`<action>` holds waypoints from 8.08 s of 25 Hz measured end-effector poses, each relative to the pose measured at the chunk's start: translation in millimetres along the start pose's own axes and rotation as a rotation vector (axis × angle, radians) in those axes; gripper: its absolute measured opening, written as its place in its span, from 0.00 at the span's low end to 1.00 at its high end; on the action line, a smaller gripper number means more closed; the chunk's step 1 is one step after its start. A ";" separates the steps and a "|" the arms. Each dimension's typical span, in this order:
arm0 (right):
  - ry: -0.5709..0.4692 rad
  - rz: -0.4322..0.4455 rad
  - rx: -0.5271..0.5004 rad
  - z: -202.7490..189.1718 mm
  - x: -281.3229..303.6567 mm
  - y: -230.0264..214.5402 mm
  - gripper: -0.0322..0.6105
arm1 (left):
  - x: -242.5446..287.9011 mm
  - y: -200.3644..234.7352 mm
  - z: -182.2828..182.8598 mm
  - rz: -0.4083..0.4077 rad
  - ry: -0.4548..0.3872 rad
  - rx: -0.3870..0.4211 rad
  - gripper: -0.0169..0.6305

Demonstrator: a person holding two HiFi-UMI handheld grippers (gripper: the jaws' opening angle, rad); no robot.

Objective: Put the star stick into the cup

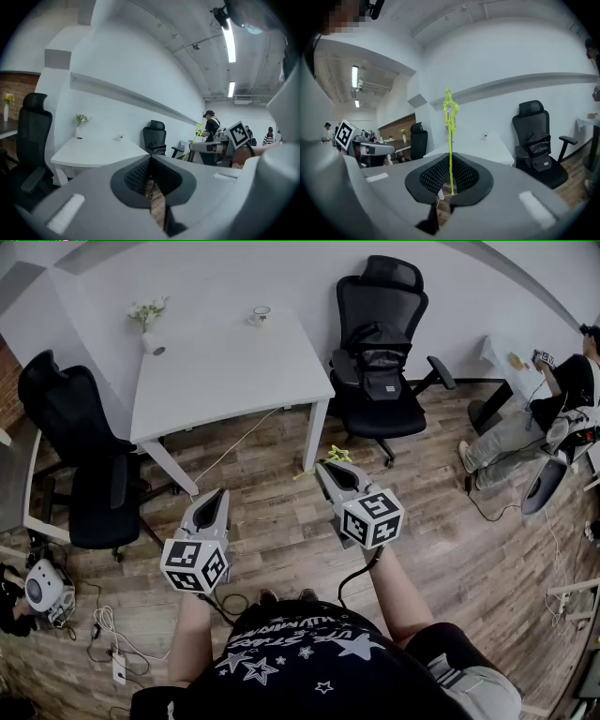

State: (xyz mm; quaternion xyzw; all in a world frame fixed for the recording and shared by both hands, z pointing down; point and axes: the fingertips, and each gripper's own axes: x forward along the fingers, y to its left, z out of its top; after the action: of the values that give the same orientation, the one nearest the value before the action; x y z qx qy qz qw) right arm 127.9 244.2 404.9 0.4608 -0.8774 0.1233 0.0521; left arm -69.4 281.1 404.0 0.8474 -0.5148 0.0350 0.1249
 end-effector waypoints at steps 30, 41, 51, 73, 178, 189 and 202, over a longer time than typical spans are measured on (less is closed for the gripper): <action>-0.001 -0.069 0.017 -10.3 44.5 41.6 0.10 | -35.2 72.1 -16.8 -0.019 0.013 -0.032 0.03; 0.040 -0.084 0.025 -24.9 63.1 41.0 0.10 | -28.8 100.1 -23.8 -0.011 0.031 -0.055 0.03; 0.025 -0.056 0.071 -19.4 124.7 -3.7 0.10 | 17.9 131.3 -21.8 0.044 0.059 -0.049 0.03; 0.024 -0.009 0.140 30.6 281.7 -167.2 0.10 | 230.1 188.2 22.5 0.103 0.086 -0.063 0.03; 0.090 -0.226 0.156 125.4 744.4 -432.7 0.10 | 596.5 446.4 126.7 0.060 0.079 -0.152 0.03; 0.160 -0.290 0.154 112.1 748.8 -446.6 0.13 | 597.6 440.5 125.8 0.058 0.075 -0.158 0.03; 0.206 -0.301 0.187 90.6 743.3 -446.6 0.18 | 598.5 439.8 122.6 0.056 0.088 -0.157 0.03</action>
State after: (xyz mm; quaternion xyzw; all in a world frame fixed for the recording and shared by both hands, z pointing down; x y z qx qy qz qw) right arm 73.2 -614.7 545.1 0.5745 -0.7734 0.2414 0.1165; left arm -185.8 -459.3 475.2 0.8180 -0.5335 0.0352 0.2122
